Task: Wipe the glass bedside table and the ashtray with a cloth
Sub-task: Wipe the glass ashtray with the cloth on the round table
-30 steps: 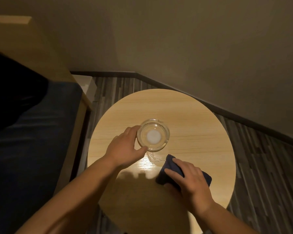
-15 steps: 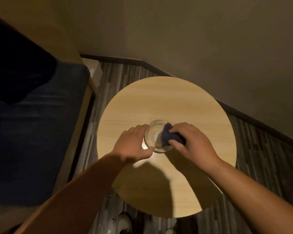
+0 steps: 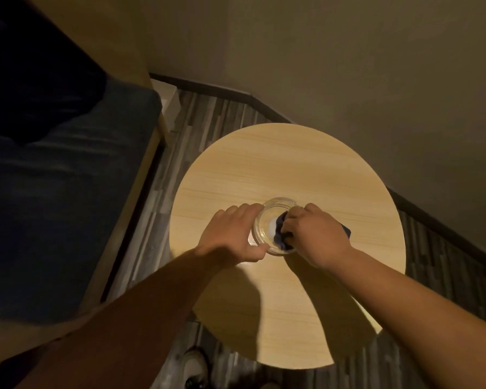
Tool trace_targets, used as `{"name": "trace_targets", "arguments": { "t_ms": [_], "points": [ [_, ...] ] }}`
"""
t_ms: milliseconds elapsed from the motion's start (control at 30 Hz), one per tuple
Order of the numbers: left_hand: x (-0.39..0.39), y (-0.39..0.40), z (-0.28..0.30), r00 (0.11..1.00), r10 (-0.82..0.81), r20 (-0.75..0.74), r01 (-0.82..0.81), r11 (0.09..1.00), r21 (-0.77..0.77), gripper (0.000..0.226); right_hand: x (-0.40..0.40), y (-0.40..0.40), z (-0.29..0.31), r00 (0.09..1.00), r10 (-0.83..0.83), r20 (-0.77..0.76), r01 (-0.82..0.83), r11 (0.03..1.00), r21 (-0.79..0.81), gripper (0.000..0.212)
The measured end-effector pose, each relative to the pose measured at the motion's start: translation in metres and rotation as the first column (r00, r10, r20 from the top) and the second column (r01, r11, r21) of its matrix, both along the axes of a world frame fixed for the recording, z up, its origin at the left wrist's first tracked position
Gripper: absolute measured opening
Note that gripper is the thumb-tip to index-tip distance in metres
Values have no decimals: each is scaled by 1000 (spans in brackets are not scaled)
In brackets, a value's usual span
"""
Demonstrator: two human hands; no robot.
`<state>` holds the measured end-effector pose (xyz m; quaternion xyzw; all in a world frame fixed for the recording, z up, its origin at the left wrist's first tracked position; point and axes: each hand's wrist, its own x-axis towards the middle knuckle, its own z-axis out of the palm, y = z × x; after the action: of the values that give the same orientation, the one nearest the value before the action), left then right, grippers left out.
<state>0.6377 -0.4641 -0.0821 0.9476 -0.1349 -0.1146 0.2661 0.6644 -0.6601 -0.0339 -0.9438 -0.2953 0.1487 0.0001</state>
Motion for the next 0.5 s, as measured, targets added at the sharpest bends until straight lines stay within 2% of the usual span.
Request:
{"name": "trace_targets", "arguments": {
  "t_ms": [100, 300, 400, 500],
  "points": [
    [0, 0, -2, 1000, 5, 13, -5, 1000, -14, 79, 0, -5, -9, 1000, -3, -7, 3, 999, 53, 15],
    [-3, 0, -4, 998, 27, 56, -25, 999, -25, 73, -3, 2, -22, 994, -76, 74, 64, 987, 150, 14],
    [-4, 0, -5, 997, 41, 69, -38, 998, -39, 71, -2, 8, -24, 994, -76, 83, 61, 984, 165, 9],
    [-4, 0, -6, 996, 42, 80, -39, 999, -38, 71, -4, 8, -24, 990, -89, 105, 68, 980, 187, 13]
  ]
}}
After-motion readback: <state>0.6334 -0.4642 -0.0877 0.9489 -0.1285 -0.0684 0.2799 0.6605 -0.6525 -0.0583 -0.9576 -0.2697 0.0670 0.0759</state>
